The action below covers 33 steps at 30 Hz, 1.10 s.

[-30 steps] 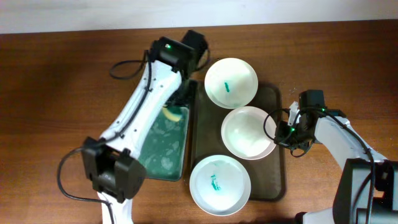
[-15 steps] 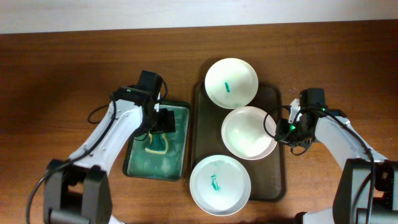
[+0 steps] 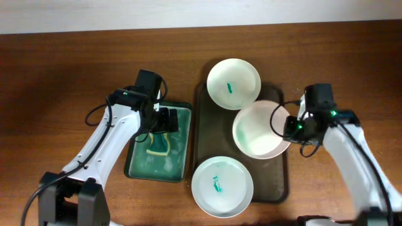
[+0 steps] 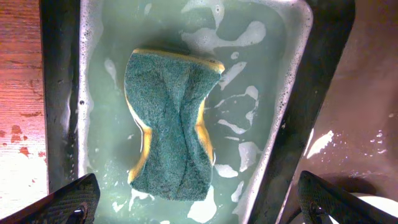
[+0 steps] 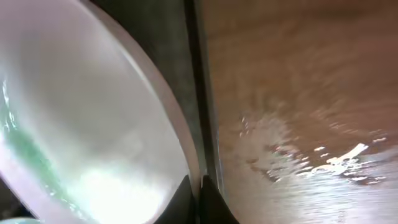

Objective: Clean dirty plates on tray and stack at the side
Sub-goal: 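Carry the cleaned plate with right gripper to the table right of the tray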

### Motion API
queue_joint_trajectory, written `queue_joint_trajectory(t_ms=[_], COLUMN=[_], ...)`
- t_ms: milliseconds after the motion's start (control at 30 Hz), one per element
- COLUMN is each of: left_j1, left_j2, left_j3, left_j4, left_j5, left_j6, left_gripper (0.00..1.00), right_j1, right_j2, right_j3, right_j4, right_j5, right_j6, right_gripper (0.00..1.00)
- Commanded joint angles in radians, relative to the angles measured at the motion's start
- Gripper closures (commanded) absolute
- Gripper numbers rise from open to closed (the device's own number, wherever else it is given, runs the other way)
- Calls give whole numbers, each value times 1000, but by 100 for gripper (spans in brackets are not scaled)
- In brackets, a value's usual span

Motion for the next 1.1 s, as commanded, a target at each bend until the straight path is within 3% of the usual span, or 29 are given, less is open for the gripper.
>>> queue_joint_trajectory(t_ms=[0,167,233,367,767,1067], left_j1=[0,0,0,0,0,0], left_j2=[-10,-10,-10,-10,-10,-10], left_j3=[-4,-4,-4,-4,-4,-4], left_j4=[1,1,1,1,1,1], left_j5=[11,11,11,11,11,11], left_j6=[2,2,2,2,2,2], left_gripper=[0,0,0,0,0,0], right_j1=[169,583,698,761,768,887], right_j2=[-153,-206,-206,-206,-206,-206], right_j3=[20,20,20,20,20,20], right_j4=[-6,-6,-6,-7,-10,-10], right_j5=[369,949,1066,1139,1163,1285], right_j6=[104,110,109,105,25,-4], right_gripper=[96,96,96,96,96,96])
